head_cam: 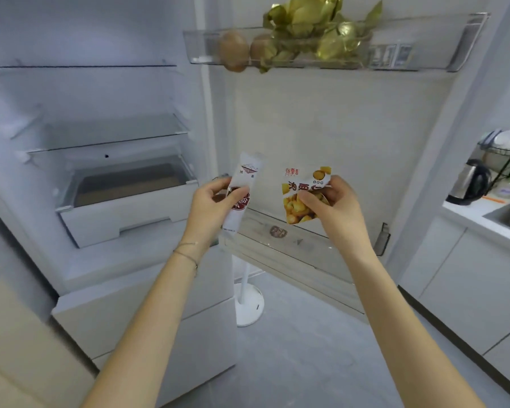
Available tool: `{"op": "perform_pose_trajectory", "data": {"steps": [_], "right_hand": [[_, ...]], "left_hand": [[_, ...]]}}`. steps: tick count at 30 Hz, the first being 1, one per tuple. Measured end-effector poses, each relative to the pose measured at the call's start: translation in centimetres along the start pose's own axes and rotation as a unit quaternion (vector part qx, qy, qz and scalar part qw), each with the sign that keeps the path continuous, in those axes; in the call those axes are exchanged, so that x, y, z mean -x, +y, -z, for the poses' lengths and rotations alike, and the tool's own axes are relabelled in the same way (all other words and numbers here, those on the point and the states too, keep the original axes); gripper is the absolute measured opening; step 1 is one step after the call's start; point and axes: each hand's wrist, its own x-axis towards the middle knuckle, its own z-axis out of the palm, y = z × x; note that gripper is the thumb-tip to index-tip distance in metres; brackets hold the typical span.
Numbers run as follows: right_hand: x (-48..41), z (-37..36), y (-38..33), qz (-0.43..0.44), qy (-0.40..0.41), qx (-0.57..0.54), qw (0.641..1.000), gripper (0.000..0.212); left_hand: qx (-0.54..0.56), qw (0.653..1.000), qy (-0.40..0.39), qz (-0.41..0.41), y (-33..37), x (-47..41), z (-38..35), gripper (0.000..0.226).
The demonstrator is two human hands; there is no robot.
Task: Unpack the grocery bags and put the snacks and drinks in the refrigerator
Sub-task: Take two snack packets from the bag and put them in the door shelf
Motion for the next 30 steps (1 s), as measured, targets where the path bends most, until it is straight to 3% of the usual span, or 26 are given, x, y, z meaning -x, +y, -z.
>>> {"op": "perform_pose_trajectory", "data": {"steps": [5,9,14,20,30], "right_hand": [[-2.7,-0.6,1.4,-0.010,0.044,0.137,0.990,0.018],[-4.2,-1.1,2.0,-0.044,0.050,0.234,0.970,0.020],[-5.5,-2.0,2.8,-0.131,-0.010,0.334,0.933,0.043],[-6.4,-1.9,3.9,-0.223,-0.095,0.397,0.885,0.033],[-6.5,-1.2,4.5,-0.269,-0.125,0.425,0.855,0.026]], "left_hand": [[-0.087,0.987,-0.108,-0.079,0.2,-6.9,0.3,0.023],[-0.131,0.968,-0.197,-0.086,-0.7,-11.1,0.7,0.022],[-0.253,0.902,-0.345,-0.062,-3.1,-14.3,0.7,0.017],[-0.349,0.804,-0.481,-0.017,-5.2,-16.3,1.0,0.011],[-0.387,0.749,-0.537,-0.026,-6.5,-17.7,0.3,0.010]]}}
